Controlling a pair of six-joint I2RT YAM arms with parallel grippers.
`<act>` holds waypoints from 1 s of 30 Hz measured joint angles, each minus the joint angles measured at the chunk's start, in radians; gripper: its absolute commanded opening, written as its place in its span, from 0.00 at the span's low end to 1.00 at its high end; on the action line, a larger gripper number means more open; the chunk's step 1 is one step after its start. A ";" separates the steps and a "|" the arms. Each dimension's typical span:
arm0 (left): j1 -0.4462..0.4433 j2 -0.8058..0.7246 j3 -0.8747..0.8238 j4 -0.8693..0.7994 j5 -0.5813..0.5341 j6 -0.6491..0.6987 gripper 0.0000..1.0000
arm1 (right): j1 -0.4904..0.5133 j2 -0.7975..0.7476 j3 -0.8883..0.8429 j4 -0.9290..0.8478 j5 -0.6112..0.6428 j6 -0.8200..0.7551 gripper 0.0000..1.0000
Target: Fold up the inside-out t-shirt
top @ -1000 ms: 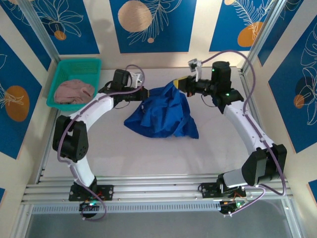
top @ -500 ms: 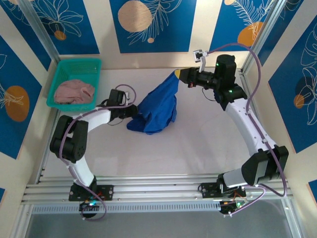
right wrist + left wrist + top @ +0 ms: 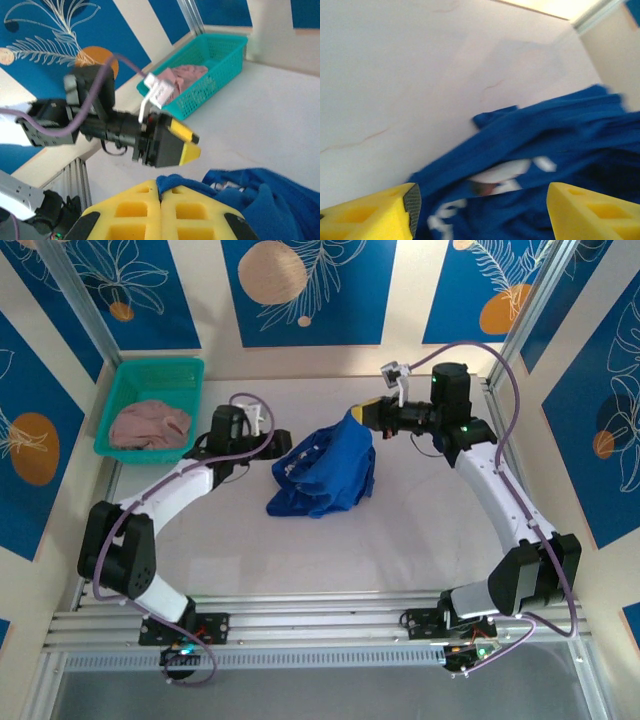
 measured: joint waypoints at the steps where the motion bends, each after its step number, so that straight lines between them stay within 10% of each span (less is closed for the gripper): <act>1: -0.023 0.015 0.032 -0.006 0.011 0.010 0.69 | -0.003 -0.005 -0.018 -0.010 -0.002 -0.008 0.00; 10: -0.130 0.298 0.362 -0.147 0.100 0.047 0.68 | -0.009 -0.037 -0.091 -0.024 -0.002 -0.020 0.00; 18: -0.159 0.456 0.580 -0.322 0.090 0.083 0.00 | -0.019 -0.095 -0.105 -0.045 0.032 -0.023 0.00; 30: 0.130 -0.033 0.475 -0.022 0.259 -0.148 0.00 | -0.043 -0.428 -0.232 -0.016 0.312 0.011 0.00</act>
